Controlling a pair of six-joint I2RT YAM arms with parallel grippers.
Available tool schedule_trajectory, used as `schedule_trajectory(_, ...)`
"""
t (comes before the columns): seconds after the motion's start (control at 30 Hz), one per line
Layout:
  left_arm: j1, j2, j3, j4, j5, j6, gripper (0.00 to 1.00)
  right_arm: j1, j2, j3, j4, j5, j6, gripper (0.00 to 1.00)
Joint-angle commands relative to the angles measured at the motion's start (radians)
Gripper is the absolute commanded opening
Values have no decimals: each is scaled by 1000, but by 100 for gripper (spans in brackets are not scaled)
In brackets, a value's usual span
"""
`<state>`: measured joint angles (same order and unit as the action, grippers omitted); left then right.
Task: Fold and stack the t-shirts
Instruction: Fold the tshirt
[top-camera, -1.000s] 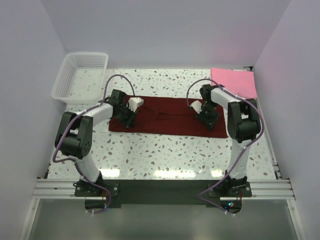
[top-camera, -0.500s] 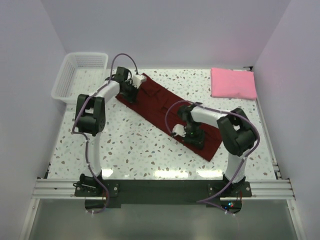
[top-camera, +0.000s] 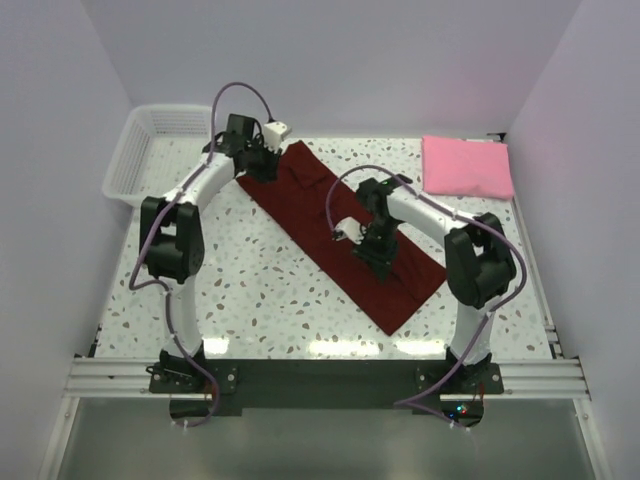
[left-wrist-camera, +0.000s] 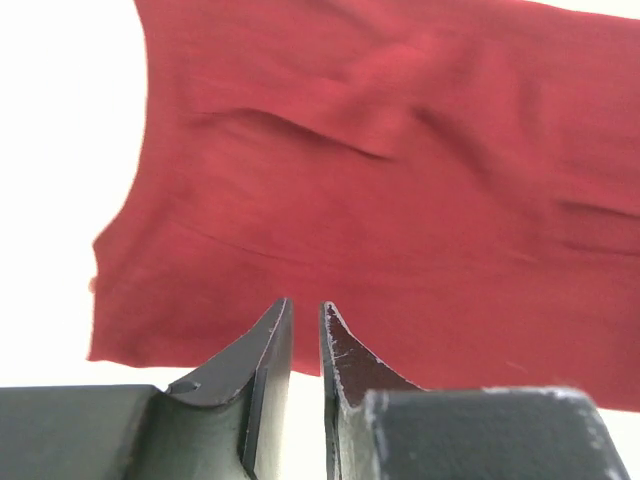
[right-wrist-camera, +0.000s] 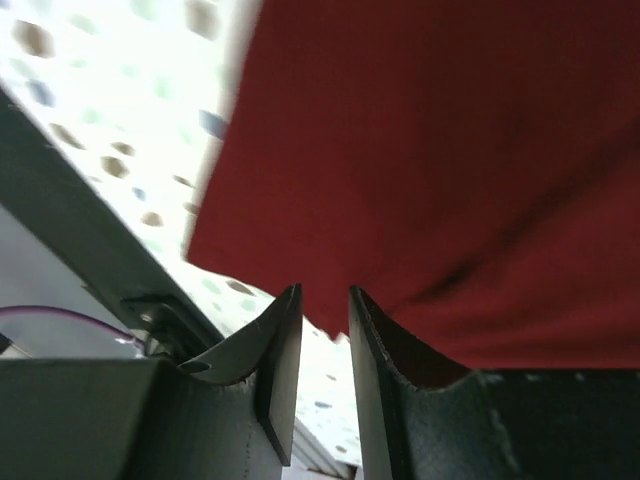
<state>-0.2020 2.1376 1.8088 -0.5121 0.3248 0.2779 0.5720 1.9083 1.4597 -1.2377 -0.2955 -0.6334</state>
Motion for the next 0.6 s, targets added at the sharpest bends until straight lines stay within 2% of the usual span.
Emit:
schedule_trajectory(0.0, -71, -116, -126, 27, 36, -69, 22, -102, 8, 31, -27, 102, -18, 29)
schedule_trajectory(0.13, -112, -120, -245, 29, 34, -103, 21, -175, 67, 57, 36, 246, -26, 26)
schedule_trajectory(0.27, -134, -76, -270, 1, 8, -109, 21, -181, 101, 44, 101, 312, -28, 24)
schedule_trajectory(0.4, -132, -24, -269, -2, -47, -98, 19, -170, 139, -13, 130, 302, -17, 22)
schedule_trajectory(0.57, -119, 47, -221, -8, -84, -50, 16, -75, 132, -120, 165, 271, -2, 22)
